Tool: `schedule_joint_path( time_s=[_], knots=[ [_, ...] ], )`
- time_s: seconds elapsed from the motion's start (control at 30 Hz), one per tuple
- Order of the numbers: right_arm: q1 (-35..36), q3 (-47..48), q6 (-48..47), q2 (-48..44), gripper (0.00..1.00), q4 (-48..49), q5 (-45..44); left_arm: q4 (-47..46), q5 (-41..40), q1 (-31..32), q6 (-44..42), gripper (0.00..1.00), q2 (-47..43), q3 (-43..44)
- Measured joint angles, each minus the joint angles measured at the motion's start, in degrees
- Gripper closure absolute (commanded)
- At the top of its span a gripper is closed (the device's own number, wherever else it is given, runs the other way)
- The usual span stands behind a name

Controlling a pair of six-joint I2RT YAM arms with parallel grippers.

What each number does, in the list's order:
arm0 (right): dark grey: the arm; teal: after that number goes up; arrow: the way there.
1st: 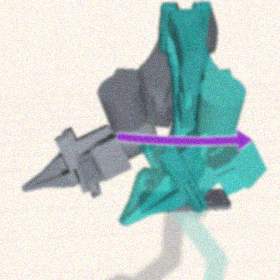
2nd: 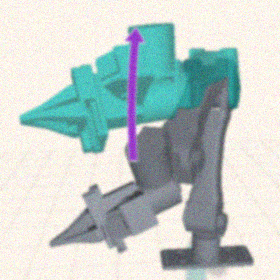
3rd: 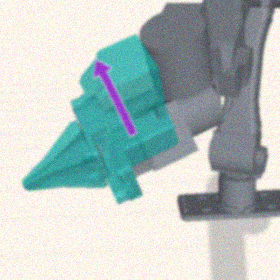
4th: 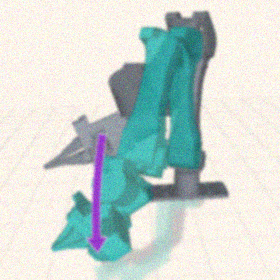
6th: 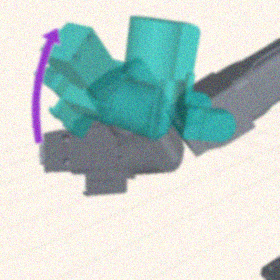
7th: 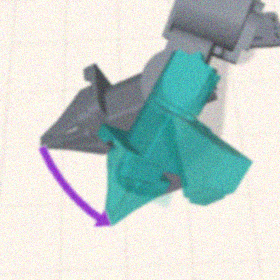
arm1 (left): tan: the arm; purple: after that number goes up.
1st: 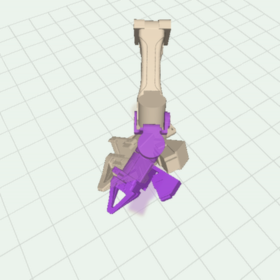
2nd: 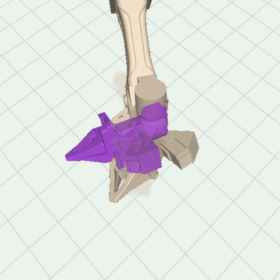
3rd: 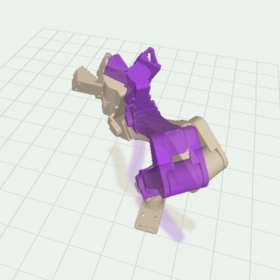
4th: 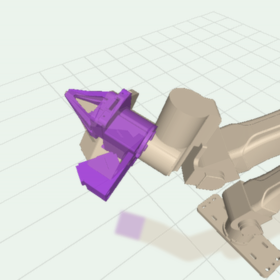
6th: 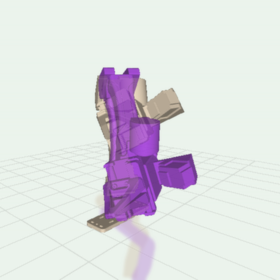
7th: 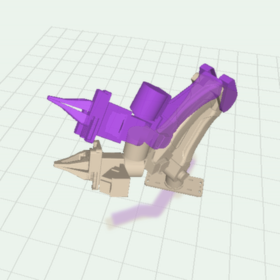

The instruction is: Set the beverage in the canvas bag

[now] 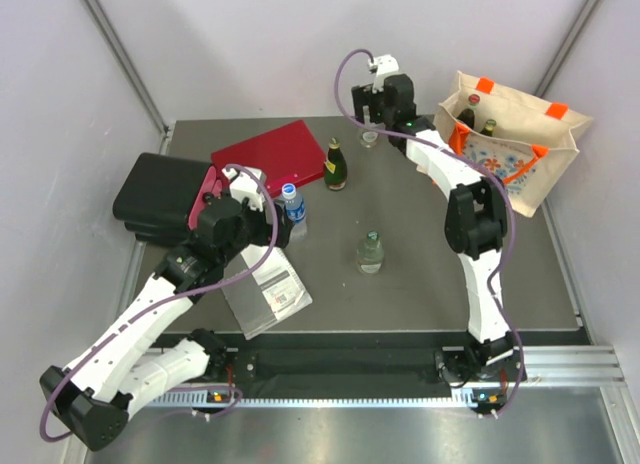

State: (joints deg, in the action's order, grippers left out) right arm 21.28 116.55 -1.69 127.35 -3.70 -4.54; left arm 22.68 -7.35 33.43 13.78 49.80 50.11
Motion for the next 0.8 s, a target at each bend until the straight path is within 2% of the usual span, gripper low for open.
schedule_joint_path(
  time_s=[0.17, 0.57, 0.7, 0.73, 0.8],
  knots=[
    [0.1, 3.7, -2.3, 6.0, 0.13, 2.7, -0.6, 0.0, 0.0, 0.0, 0.0, 0.06, 0.8, 0.0],
    [0.1, 8.9, -3.2, 12.9, 0.19, 9.7, -0.6, 0.0, 0.0, 0.0, -0.2, 0.06, 1.8, 0.0],
    [-0.1, 9.2, -2.7, 14.6, 0.36, 10.5, -0.5, 0.0, -0.2, 0.0, -0.3, 0.06, 2.3, 0.0],
    [-0.2, 9.2, -2.4, 14.9, 0.46, 10.6, -0.5, 0.0, -0.2, 0.0, -0.3, 0.06, 2.3, 0.0],
    [-0.4, 9.2, -1.7, 15.2, 0.54, 10.6, -0.5, 0.0, -0.2, 0.0, -0.3, 0.06, 2.3, 0.0]
  ],
)
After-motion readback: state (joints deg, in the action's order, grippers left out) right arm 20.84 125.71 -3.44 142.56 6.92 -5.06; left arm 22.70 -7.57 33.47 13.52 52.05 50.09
